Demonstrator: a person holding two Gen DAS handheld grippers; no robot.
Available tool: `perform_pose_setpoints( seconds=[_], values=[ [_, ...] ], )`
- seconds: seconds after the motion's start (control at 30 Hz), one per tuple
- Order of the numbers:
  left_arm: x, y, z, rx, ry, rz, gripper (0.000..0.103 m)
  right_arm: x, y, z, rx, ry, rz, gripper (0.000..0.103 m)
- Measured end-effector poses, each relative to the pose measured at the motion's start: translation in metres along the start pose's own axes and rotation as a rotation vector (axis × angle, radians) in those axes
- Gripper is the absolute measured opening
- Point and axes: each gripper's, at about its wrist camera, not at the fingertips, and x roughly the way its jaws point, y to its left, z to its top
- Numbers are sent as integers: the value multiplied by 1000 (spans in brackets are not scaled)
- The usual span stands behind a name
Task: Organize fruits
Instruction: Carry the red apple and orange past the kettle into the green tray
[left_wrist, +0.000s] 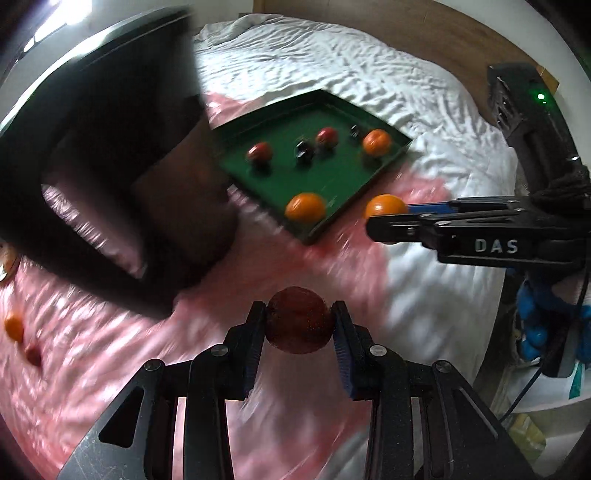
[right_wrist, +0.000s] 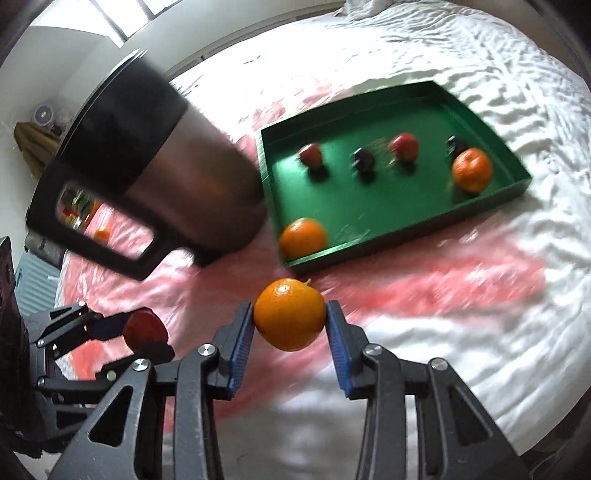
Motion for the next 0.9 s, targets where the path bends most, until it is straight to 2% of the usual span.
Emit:
perform_pose_setpoints(
  seconds=[0.27, 0.5, 0.73, 0.9],
  values=[
    [38, -19, 84, -59, -73, -36, 31, -6, -61, 60, -5, -88, -43, 70],
    [95, -5, 167, -196, -109, 26, 31, 16, -109, 131, -42, -144, -97, 70],
    [156, 13, 208, -260, -75, 110, 31, 66, -141, 178, -91, -103, -133, 70],
    [182, 17, 216, -262, -50, 156, 31, 89, -146, 183, -125, -71, -164, 70]
  ],
)
